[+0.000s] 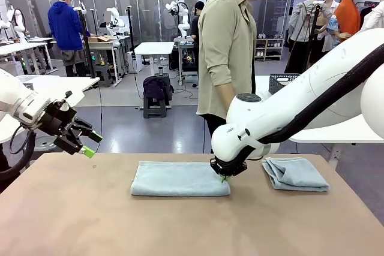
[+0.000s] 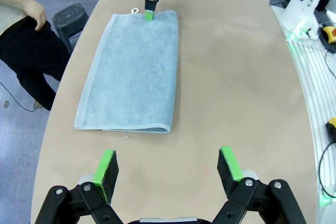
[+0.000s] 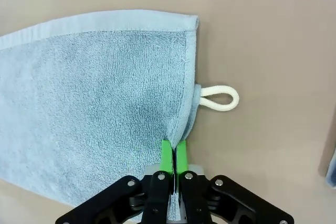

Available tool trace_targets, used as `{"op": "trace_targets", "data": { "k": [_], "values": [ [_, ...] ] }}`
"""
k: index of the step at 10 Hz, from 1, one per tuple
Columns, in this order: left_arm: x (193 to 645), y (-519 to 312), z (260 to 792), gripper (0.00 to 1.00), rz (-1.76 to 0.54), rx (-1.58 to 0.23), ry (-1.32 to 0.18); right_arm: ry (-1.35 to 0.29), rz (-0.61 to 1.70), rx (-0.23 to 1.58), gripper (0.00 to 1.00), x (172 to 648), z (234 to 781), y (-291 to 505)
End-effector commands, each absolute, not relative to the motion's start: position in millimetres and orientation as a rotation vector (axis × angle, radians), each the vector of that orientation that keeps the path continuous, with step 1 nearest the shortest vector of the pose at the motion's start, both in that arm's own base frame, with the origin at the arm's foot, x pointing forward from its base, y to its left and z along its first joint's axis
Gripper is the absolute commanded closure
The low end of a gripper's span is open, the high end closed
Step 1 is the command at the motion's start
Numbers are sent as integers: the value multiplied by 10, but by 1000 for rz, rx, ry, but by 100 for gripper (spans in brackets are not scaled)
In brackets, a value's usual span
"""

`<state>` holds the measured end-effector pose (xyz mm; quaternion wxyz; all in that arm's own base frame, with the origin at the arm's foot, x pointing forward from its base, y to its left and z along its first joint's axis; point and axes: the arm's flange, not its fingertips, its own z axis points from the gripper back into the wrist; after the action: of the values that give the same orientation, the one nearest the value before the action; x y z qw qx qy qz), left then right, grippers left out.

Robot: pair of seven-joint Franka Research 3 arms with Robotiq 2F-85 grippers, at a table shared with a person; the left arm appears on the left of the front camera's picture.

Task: Fold the towels and place them in the basket.
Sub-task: When a person lays out a Towel with hook on the table, fold it in half twice.

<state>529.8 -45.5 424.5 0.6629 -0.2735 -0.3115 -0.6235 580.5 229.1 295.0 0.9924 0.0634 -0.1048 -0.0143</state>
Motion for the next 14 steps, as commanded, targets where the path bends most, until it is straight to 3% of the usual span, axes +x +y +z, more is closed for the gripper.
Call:
{"op": "trace_targets", "data": {
  "k": [1, 6, 14],
  "values": [
    [5285, -441, 4257, 4, -1416, -612, -701, -242, -37, 72, 100, 5778, 3092, 2246],
    [5285, -441, 4257, 4, -1416, -612, -701, -251, 6, 20, 100, 5693, 3561, 2411],
    [5285, -441, 4257, 4, -1416, -612, -701, -301, 142, -83, 100, 5790, 4227, 3901]
  ]
}}
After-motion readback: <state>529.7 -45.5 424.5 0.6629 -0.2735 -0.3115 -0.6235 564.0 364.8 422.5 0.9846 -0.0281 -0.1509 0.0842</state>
